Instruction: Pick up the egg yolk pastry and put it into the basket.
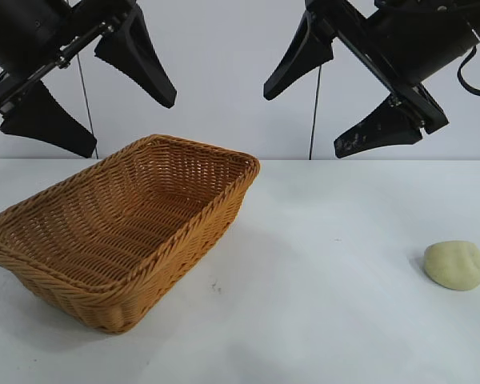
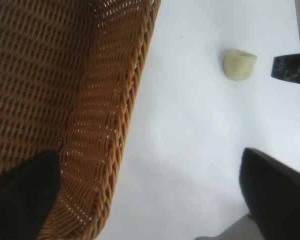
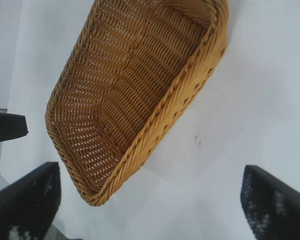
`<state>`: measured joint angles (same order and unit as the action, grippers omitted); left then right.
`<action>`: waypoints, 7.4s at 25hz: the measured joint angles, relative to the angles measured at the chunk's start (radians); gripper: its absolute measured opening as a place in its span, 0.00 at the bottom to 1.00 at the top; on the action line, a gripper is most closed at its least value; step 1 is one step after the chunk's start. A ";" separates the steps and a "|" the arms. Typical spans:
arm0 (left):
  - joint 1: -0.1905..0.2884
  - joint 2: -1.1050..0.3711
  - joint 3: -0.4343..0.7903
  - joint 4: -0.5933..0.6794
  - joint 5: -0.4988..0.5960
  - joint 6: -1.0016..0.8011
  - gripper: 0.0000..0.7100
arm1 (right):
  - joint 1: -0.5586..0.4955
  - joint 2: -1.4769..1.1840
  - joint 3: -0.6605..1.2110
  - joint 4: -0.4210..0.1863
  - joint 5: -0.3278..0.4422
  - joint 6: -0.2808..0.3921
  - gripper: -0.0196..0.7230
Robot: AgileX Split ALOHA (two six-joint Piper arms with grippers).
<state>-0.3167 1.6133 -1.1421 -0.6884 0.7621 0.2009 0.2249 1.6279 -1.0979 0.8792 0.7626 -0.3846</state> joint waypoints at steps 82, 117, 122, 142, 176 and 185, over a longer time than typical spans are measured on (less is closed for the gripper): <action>0.001 0.200 0.301 0.375 -0.349 -1.153 0.87 | 0.000 0.000 0.000 0.000 0.025 0.003 0.96; 0.042 0.422 -0.250 0.386 0.230 -0.385 0.12 | 0.000 0.000 0.000 0.000 0.044 0.003 0.96; 0.042 0.462 -0.254 0.381 0.217 -0.368 0.12 | 0.000 0.000 0.000 0.000 0.044 0.003 0.96; 0.043 0.511 -0.255 0.328 0.147 -0.353 0.82 | 0.000 0.000 0.000 0.000 0.044 0.003 0.96; 0.244 0.312 -0.423 0.688 0.444 -0.315 0.98 | 0.000 0.000 0.000 0.000 0.051 0.003 0.96; 0.244 0.077 -0.299 0.688 0.444 -0.291 0.98 | 0.000 0.000 0.000 0.000 0.060 0.003 0.96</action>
<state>-0.0732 1.6906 -1.4415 0.0000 1.2059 -0.0899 0.2249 1.6279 -1.0979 0.8792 0.8227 -0.3818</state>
